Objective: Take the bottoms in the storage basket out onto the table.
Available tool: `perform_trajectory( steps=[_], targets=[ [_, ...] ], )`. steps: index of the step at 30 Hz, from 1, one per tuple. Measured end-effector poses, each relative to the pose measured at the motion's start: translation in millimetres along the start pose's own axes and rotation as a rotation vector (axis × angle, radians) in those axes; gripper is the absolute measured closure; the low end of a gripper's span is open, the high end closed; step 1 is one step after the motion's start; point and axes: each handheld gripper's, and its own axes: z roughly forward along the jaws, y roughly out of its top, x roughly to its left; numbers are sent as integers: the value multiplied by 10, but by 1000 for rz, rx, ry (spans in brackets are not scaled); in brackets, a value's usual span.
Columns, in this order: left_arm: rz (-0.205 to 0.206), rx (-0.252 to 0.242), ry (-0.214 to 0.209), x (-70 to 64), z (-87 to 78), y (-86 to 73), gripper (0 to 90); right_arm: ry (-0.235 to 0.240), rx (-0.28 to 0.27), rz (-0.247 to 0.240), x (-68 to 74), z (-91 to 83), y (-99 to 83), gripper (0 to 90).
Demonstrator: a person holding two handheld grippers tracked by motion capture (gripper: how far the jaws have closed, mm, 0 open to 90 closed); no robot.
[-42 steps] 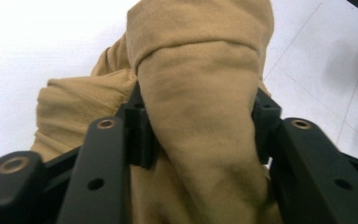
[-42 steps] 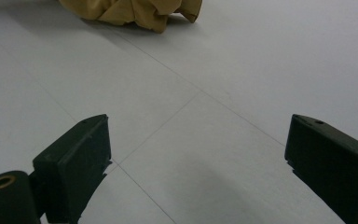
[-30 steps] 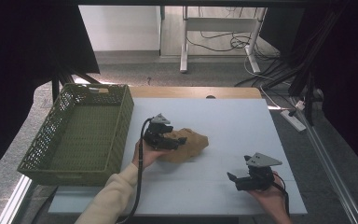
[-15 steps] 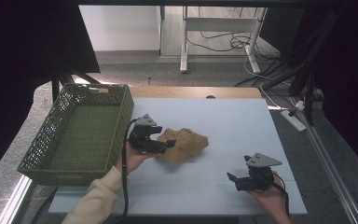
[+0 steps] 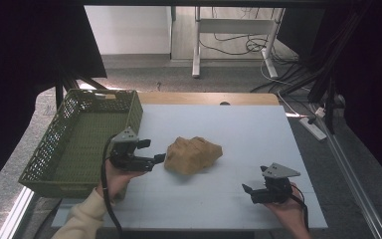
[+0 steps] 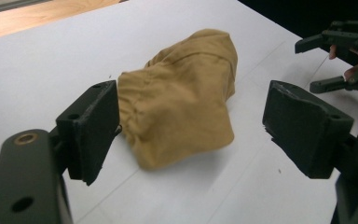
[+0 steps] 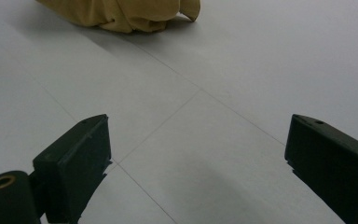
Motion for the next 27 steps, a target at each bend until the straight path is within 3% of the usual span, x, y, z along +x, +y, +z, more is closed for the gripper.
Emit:
perform_trajectory(
  steps=[5, 12, 27],
  targets=[
    [-27, -29, 14, 29, -186, -173, 197, 1, 1, -3, -1, 5, 0, 67],
    [-21, -47, 45, 4, -404, -305, 197, 0, 2, -4, 1, 10, 8, 67],
    [-60, -23, 125, 66, -718, -743, 191, 7, -1, -8, 6, 7, 11, 67]
  ],
)
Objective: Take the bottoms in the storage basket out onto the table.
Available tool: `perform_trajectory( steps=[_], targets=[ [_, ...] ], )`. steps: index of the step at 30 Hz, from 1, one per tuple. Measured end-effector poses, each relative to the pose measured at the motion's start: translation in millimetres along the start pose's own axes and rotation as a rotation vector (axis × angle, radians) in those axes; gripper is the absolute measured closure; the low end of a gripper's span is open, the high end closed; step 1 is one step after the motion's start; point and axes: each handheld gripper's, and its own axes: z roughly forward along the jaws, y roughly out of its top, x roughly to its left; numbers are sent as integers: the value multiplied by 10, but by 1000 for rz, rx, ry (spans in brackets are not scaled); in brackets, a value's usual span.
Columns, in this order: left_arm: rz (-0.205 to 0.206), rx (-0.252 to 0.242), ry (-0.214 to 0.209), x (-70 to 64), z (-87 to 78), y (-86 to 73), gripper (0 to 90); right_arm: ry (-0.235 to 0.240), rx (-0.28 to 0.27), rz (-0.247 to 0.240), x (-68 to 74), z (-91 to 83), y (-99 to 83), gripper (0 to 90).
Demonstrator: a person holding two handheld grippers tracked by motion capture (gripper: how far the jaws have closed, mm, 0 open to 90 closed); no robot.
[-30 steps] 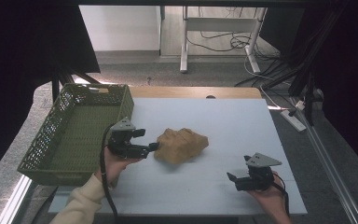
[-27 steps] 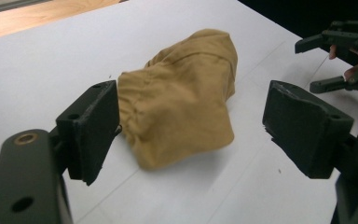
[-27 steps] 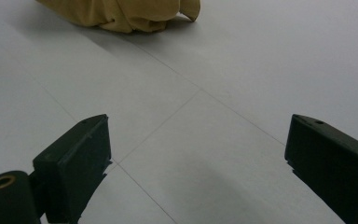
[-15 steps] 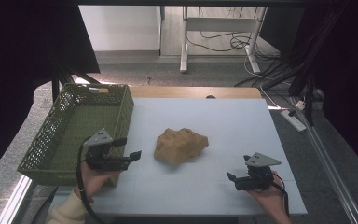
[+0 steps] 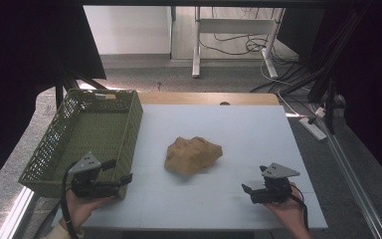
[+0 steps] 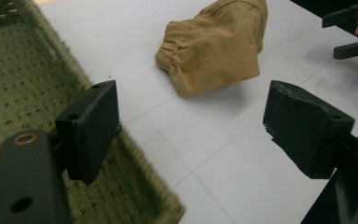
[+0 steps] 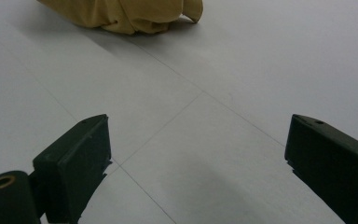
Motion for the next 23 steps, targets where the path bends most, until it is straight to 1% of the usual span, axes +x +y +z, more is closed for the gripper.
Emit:
perform_trajectory(
  steps=[6, 12, 23],
  targets=[
    [-12, -6, 8, 38, -22, -23, 190, -1, 0, 1, 1, 5, 0, 67],
    [2, -5, 7, 18, -18, -8, 186, -2, -1, -1, -2, 3, 0, 67],
    [3, -10, 1, 14, -30, 1, 186, -3, -6, 3, -5, -10, 3, 67]
  ],
)
